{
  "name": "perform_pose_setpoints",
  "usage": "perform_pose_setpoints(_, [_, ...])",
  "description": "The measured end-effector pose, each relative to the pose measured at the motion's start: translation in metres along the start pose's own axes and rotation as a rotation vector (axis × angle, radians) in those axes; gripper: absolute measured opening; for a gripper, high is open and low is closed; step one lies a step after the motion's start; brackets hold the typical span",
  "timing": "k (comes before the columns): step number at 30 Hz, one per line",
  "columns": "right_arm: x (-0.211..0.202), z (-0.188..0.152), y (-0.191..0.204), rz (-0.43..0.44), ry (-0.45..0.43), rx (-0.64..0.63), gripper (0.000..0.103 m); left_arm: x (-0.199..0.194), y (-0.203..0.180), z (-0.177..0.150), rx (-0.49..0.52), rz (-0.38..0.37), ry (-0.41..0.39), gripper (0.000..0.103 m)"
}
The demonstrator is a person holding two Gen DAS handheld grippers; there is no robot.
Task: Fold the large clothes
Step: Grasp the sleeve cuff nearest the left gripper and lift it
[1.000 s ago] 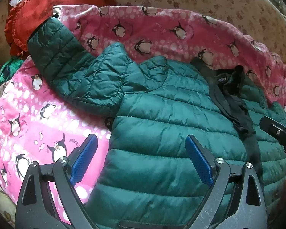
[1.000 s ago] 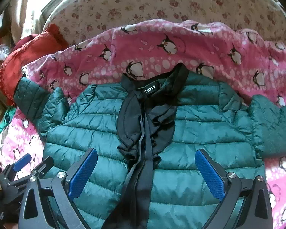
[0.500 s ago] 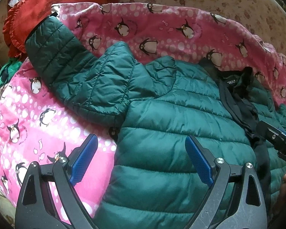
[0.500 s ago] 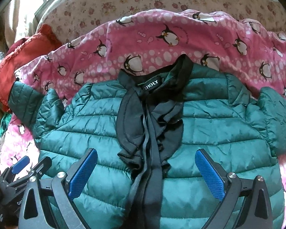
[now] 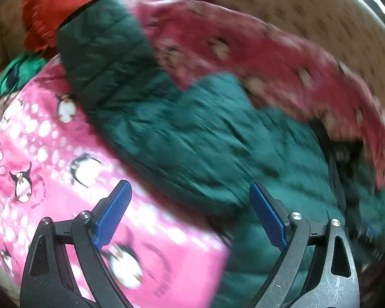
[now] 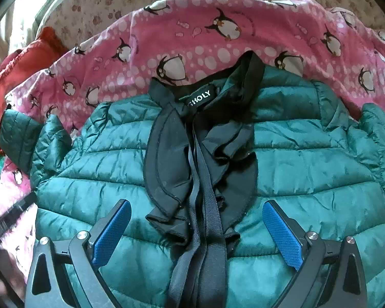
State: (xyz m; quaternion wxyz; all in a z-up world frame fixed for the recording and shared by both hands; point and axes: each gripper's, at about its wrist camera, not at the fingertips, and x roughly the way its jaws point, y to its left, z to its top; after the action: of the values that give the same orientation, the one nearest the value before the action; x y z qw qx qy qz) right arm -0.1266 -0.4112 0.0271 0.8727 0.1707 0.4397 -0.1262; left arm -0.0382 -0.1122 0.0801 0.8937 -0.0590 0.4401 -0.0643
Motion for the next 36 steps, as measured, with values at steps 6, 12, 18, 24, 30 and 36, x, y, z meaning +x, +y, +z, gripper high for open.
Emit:
perform_pose_setpoints(6, [0.002,0.000,0.007,0.008,0.006,-0.033,0.102,0.009,0.073,0.047,-0.191,0.092,-0.134,0.093])
perform_pose_setpoints(12, [0.003,-0.001,0.006,0.017,0.008,-0.034,0.102,0.009,0.124,0.094,-0.303,0.211,-0.312,0.093])
perform_pose_setpoints(18, [0.007,-0.004,0.012,0.012,0.014,-0.063,0.102,0.039,0.139,0.127,-0.278,0.190,-0.281,0.093])
perform_pose_setpoints(24, [0.009,-0.005,0.011,0.015,0.020,-0.061,0.102,0.049,0.144,0.130,-0.246,0.110,-0.222,0.030])
perform_pose_setpoints(30, [0.010,-0.005,0.012,0.010,0.018,-0.067,0.102,0.013,0.141,0.108,-0.220,-0.078,-0.203,0.010])
perform_pose_setpoints(36, [-0.001,-0.005,0.009,0.013,0.005,-0.040,0.102,-0.040,0.104,0.076,-0.130,-0.203,-0.207,0.009])
